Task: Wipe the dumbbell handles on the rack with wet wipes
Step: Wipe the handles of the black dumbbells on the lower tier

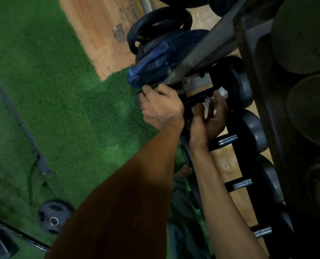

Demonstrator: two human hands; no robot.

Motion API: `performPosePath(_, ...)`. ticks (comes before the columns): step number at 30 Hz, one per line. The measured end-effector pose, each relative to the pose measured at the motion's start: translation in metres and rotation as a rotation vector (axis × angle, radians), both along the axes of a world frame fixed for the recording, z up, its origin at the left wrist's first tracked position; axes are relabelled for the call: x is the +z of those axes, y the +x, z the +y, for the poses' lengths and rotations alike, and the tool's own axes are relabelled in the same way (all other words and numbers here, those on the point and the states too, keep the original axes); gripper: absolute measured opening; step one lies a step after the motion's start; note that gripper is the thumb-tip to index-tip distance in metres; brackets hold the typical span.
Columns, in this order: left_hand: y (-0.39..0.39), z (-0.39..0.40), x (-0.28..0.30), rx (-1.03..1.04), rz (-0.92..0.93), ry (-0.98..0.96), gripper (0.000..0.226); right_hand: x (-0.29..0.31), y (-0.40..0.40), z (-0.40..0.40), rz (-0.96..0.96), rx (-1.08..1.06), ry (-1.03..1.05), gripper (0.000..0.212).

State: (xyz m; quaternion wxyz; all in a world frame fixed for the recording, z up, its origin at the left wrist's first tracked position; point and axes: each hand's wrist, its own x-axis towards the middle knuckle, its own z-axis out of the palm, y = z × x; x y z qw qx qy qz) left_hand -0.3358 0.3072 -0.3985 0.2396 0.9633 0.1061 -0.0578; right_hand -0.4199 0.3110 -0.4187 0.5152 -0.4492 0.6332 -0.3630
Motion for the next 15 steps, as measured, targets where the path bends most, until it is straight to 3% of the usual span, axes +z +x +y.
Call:
performPosePath(5,0.000,0.000,0.000,0.003,0.010,0.004,0.036,-0.003,-0.010,-0.019,0.280,0.485,-0.222,0.054)
performPosePath(8,-0.001,0.000,0.001,-0.012,0.012,0.003,0.032,-0.001,-0.008,-0.040,0.469,0.488,-0.300,0.058)
performPosePath(10,-0.001,0.000,0.002,-0.022,0.016,0.011,0.031,0.007,-0.006,-0.047,0.491,0.441,-0.321,0.060)
performPosePath(15,0.000,-0.001,0.002,-0.026,0.028,0.006,0.033,0.010,-0.008,-0.045,0.712,0.582,-0.359,0.070)
